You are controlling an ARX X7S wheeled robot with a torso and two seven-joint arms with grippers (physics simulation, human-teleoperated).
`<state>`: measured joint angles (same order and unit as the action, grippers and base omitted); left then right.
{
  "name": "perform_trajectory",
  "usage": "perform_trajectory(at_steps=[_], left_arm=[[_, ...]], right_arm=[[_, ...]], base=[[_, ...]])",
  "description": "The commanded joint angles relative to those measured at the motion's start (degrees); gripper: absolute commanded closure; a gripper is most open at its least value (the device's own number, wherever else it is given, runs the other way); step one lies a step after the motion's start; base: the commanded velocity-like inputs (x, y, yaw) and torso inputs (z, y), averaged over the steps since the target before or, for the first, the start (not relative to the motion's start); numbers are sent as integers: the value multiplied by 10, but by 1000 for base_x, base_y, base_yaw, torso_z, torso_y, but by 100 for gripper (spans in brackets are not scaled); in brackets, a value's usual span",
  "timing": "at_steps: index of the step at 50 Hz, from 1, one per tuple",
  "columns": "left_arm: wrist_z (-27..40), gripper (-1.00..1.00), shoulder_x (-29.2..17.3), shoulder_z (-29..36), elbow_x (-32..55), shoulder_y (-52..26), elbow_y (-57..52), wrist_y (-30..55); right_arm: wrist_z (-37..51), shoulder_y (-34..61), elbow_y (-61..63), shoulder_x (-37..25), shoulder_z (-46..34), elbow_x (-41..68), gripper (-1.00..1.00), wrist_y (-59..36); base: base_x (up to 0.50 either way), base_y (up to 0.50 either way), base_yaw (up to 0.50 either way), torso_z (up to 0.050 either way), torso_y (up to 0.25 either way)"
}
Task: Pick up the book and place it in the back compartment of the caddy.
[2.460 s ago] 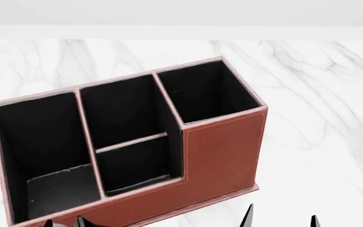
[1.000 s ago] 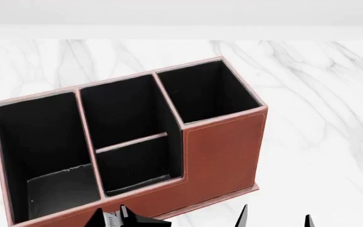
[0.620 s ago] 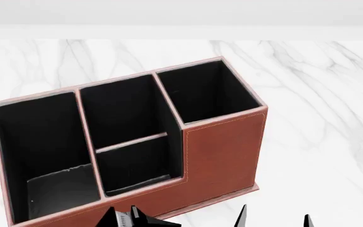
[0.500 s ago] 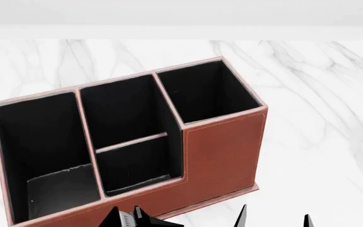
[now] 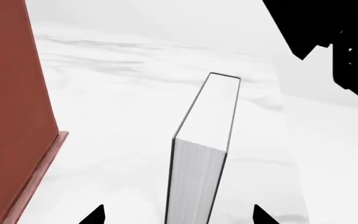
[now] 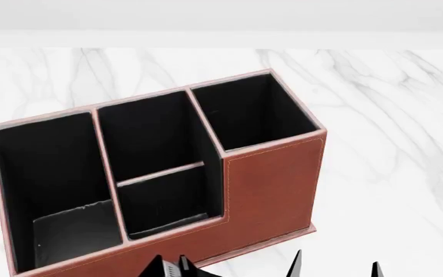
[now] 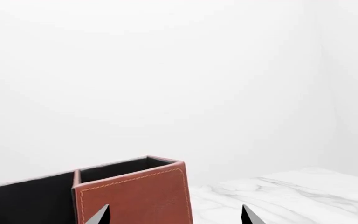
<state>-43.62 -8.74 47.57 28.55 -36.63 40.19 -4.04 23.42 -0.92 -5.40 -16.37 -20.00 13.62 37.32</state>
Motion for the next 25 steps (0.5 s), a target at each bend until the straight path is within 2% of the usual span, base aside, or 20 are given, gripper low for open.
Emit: perform_trajectory(at_steps=[1, 12, 25], left_arm=[[-7, -100, 15, 3, -2, -9, 29, -9], [-8, -100, 28, 4, -3, -20, 53, -15], [-24, -100, 66, 9, -7, -46, 139, -43]], right_arm=[[1, 0, -1, 0, -2, -1, -100, 1], [0, 0, -1, -2, -4, 1, -100, 0], [-1, 0, -1, -2, -7, 3, -100, 1]], base=[[0, 0, 0, 0, 0], [0, 0, 0, 0, 0], [0, 0, 0, 0, 0]])
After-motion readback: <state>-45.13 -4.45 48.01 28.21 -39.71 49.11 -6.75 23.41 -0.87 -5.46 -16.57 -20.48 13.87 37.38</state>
